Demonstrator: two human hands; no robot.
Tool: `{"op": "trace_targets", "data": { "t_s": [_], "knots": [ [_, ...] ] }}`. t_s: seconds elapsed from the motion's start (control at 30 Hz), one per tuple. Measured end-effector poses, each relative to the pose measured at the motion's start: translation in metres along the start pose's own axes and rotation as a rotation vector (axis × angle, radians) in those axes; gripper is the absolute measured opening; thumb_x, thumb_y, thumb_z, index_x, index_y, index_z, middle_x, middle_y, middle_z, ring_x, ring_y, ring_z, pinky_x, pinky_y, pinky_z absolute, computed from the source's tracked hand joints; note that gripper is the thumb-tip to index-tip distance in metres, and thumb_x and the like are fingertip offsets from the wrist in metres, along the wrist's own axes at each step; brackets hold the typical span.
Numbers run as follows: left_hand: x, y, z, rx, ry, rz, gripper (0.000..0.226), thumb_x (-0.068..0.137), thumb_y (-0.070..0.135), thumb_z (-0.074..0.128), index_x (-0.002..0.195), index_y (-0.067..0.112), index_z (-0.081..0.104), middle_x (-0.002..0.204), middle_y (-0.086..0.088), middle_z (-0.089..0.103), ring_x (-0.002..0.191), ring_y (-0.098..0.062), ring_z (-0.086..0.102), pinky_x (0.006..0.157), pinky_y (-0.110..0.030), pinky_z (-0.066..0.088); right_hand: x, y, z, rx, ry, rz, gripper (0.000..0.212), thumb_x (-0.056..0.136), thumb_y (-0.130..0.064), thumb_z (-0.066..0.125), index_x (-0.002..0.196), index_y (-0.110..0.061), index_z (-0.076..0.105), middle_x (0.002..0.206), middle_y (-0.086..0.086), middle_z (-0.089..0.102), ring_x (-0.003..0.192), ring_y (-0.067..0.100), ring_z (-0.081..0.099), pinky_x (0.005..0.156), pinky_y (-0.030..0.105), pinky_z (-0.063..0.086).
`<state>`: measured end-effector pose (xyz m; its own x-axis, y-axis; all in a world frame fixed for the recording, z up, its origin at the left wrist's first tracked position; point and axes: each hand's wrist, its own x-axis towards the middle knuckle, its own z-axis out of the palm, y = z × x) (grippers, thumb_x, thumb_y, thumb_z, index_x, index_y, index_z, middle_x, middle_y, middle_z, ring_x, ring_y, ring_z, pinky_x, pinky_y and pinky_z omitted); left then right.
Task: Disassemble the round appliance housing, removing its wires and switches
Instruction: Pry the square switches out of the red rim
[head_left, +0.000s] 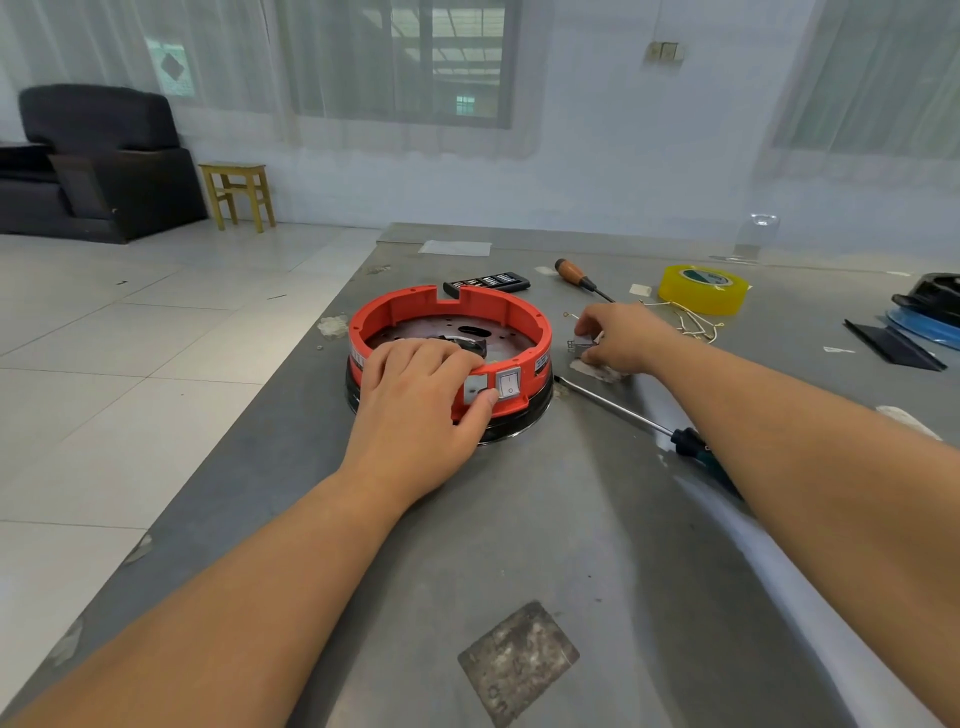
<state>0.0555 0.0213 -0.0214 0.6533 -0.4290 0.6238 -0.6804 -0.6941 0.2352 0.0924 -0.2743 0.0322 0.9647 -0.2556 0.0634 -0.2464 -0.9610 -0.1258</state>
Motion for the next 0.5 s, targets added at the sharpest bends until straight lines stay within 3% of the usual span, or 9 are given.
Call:
{"op": "trace_targets", "data": {
  "t_s": [0.13, 0.3, 0.4, 0.5],
  "knots": [
    [0.000, 0.000, -0.001, -0.006, 0.002, 0.009, 0.039, 0.098, 0.050, 0.058, 0.129, 0.028, 0.067, 0.128, 0.004, 0.067, 0.129, -0.024, 0.053, 0.114, -0.044, 0.028, -0.017, -0.004, -0.004, 0.034, 0.042, -0.035, 0.049, 0.093, -0.034, 0.071, 0.138, -0.023, 0.055, 0.142, 0.002, 0.059, 0.126, 0.026, 0.056, 0.106, 0.045, 0.048],
    [-0.001, 0.001, -0.003, -0.014, 0.009, 0.007, 0.038, 0.100, 0.051, 0.061, 0.131, 0.030, 0.068, 0.128, 0.005, 0.068, 0.130, -0.023, 0.053, 0.115, -0.043, 0.027, -0.065, -0.004, -0.014, 0.018, 0.019, -0.050, 0.037, 0.096, -0.046, 0.062, 0.126, -0.025, 0.064, 0.129, 0.002, 0.066, 0.115, 0.025, 0.060, 0.099, 0.043, 0.052],
    [-0.002, 0.004, -0.005, -0.014, 0.024, -0.011, 0.038, 0.100, 0.055, 0.061, 0.125, 0.028, 0.071, 0.122, 0.004, 0.070, 0.126, -0.023, 0.055, 0.116, -0.043, 0.026, -0.104, 0.000, -0.012, -0.070, 0.018, 0.029, 0.030, 0.096, -0.056, 0.051, 0.111, -0.032, 0.063, 0.119, 0.001, 0.067, 0.105, 0.025, 0.060, 0.083, 0.038, 0.052],
    [-0.003, 0.005, -0.008, 0.003, 0.030, -0.045, 0.038, 0.100, 0.058, 0.059, 0.118, 0.027, 0.073, 0.116, 0.004, 0.072, 0.122, -0.023, 0.057, 0.120, -0.047, 0.023, -0.143, 0.003, 0.004, -0.273, 0.150, 0.091, 0.046, 0.099, -0.063, 0.033, 0.111, -0.031, 0.063, 0.114, 0.001, 0.065, 0.105, 0.028, 0.064, 0.070, 0.038, 0.043]
  ]
}}
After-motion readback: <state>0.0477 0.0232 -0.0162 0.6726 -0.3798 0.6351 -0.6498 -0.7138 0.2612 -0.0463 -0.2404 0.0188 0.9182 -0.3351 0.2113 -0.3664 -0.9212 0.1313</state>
